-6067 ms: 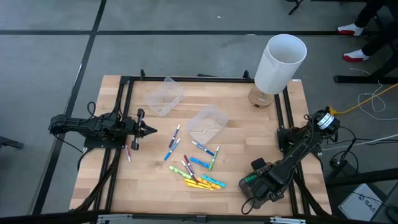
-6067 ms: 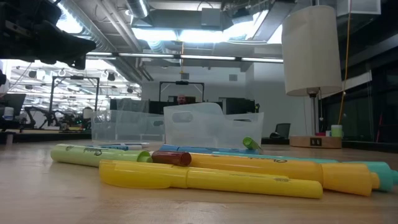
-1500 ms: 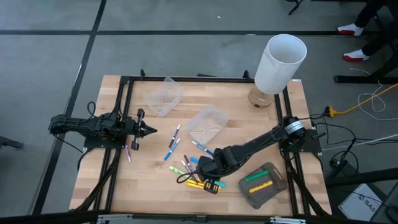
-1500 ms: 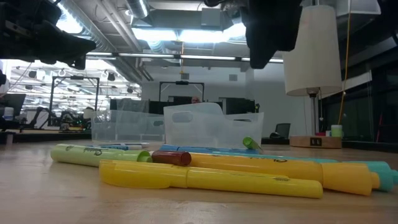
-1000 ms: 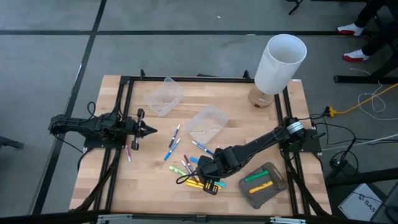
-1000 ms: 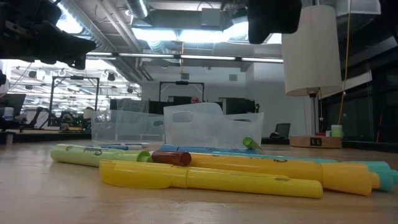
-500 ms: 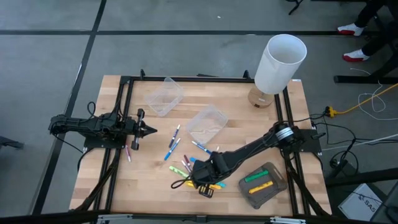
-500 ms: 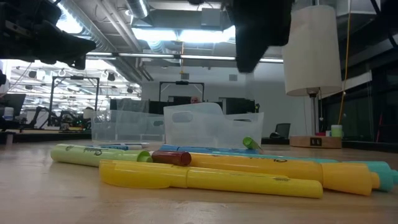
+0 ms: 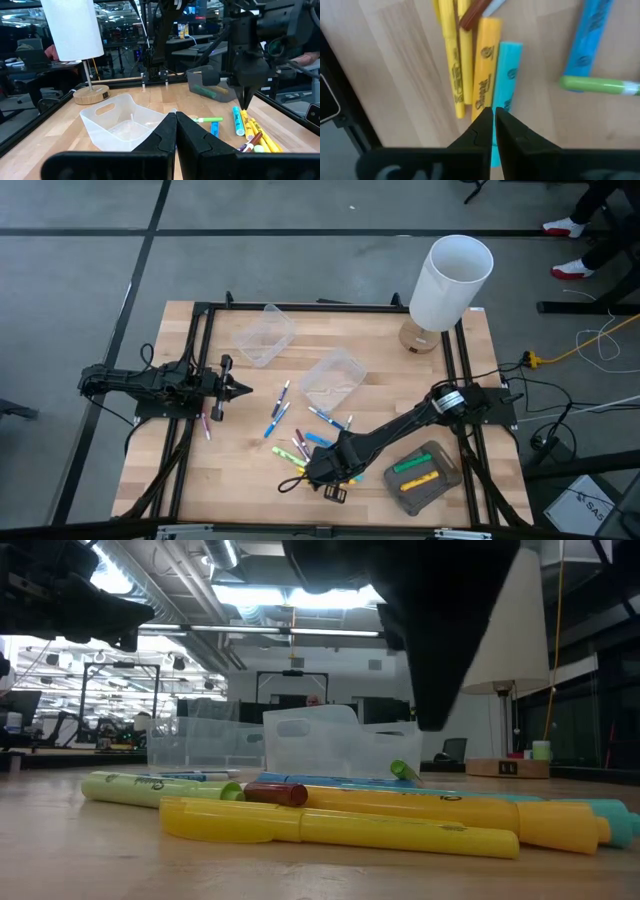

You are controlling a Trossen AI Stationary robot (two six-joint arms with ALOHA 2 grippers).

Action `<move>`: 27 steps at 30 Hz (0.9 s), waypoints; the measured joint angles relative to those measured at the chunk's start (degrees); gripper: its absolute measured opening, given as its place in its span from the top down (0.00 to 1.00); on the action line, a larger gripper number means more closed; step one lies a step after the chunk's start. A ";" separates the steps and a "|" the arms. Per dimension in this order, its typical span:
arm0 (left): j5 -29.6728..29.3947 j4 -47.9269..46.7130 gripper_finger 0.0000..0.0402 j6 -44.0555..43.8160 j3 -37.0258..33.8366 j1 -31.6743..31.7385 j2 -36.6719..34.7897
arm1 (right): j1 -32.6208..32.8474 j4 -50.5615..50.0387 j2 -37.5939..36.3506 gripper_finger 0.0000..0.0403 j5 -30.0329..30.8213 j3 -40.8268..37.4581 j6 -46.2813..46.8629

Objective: Pick & Place Markers
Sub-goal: Put the light blue highlighter into the black bin

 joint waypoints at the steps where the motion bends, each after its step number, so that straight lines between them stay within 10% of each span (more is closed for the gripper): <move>1: 0.00 0.00 0.99 0.00 0.00 -0.01 0.00 | -0.03 -0.02 0.27 0.94 -0.86 0.00 0.01; 27: 0.00 0.00 0.99 0.00 -0.02 -0.02 0.00 | -1.00 -2.52 1.14 0.62 0.97 -0.07 -3.35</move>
